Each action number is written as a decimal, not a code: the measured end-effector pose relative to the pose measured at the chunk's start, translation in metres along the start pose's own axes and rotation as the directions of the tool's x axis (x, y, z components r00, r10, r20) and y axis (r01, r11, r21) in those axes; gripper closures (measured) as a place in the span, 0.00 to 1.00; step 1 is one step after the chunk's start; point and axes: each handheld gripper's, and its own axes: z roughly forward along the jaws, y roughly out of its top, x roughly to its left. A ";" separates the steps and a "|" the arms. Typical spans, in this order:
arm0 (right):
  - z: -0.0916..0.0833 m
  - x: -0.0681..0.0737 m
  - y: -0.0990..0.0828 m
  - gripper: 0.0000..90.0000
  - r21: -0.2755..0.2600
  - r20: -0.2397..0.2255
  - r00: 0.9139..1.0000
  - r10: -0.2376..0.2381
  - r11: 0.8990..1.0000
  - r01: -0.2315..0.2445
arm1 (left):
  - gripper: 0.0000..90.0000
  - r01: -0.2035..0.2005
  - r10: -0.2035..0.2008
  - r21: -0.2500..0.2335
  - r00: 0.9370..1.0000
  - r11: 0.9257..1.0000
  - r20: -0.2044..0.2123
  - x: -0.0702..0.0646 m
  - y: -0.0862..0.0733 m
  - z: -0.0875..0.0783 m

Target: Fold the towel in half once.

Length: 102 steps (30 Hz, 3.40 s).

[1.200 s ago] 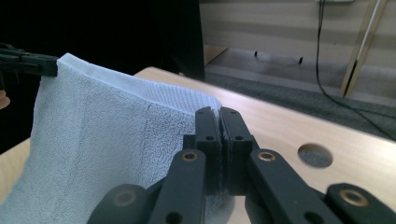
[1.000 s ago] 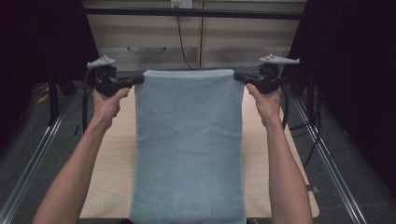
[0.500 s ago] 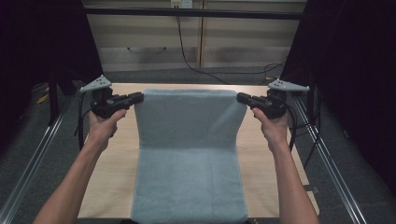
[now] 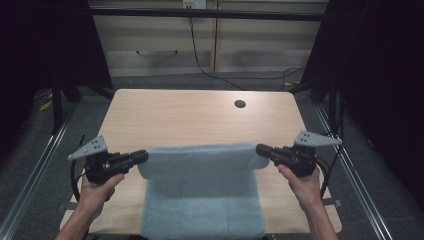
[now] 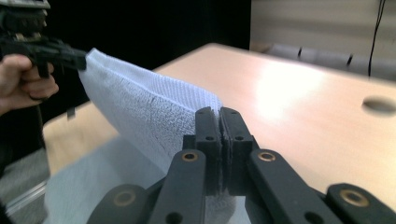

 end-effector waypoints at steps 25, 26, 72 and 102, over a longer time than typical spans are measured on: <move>0.024 0.026 -0.128 0.97 0.382 -0.002 0.997 0.071 0.922 -0.065 | 0.92 0.049 -0.054 0.376 0.999 0.925 0.001 -0.008 -0.099 0.026; 0.027 0.025 -0.128 0.97 0.383 -0.005 0.998 0.067 0.922 -0.060 | 0.92 0.052 -0.053 0.376 0.999 0.925 -0.006 -0.007 -0.099 0.028; 0.143 -0.103 -0.052 0.97 0.273 0.278 0.958 0.068 0.951 -0.146 | 0.92 0.146 -0.095 0.193 0.963 0.970 -0.251 0.121 -0.021 0.131; -0.009 0.004 0.042 0.97 -0.109 0.088 0.993 -0.081 0.990 0.090 | 0.92 -0.127 0.117 -0.106 0.989 0.986 -0.089 -0.014 0.054 -0.011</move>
